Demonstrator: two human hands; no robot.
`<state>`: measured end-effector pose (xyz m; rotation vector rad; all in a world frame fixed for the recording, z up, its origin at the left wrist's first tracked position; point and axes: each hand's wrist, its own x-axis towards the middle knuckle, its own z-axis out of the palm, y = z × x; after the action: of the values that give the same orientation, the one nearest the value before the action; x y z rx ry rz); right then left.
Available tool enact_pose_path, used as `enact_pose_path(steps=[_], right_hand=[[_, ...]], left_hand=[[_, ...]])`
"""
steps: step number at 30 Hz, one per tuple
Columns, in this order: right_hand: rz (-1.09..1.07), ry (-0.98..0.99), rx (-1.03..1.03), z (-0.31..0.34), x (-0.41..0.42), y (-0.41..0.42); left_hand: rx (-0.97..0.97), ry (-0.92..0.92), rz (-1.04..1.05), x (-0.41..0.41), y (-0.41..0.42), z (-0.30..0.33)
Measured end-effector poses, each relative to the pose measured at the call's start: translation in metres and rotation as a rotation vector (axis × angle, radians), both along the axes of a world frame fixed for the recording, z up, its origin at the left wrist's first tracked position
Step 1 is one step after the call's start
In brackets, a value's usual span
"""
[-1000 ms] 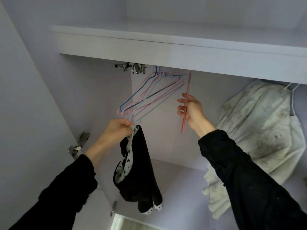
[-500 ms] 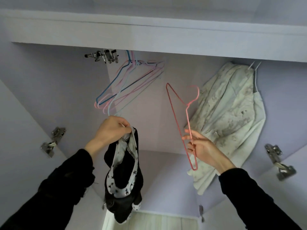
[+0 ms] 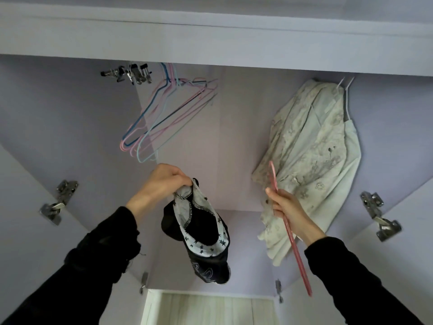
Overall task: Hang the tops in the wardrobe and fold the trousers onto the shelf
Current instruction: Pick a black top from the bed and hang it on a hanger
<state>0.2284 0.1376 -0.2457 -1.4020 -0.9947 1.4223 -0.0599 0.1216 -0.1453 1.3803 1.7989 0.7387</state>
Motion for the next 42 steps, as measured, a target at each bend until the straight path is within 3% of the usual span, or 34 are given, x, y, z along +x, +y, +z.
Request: enact_pose_path(steps=[6,12,18,23,27,34,39,42], right_hand=[[-0.045,-0.343,0.024,0.018,-0.003,0.002],[-0.05,0.036,0.046,0.02,0.002,0.0],[0.157,0.667,0.085,0.039,0.003,-0.005],[0.218,0.916,0.14,0.045,-0.022,-0.011],[0.22,0.972,0.173,0.044,-0.041,-0.011],[0.244,0.799,0.14,0.039,-0.05,-0.009],[0.138,0.941,0.15,0.038,-0.053,-0.01],[0.147,0.888,0.09,0.026,-0.062,-0.011]], left_hand=[[-0.07,-0.055,-0.021,0.013,0.003,0.0],[-0.126,-0.066,-0.012,0.009,0.002,0.002],[-0.127,-0.119,0.022,0.007,-0.001,0.002],[-0.133,-0.176,0.011,0.007,-0.003,0.006],[-0.121,-0.229,0.003,0.003,-0.005,0.012],[-0.146,-0.328,-0.017,-0.011,-0.01,0.02],[-0.131,-0.301,0.008,-0.015,-0.015,0.024],[-0.116,-0.355,0.005,-0.013,-0.018,0.028]])
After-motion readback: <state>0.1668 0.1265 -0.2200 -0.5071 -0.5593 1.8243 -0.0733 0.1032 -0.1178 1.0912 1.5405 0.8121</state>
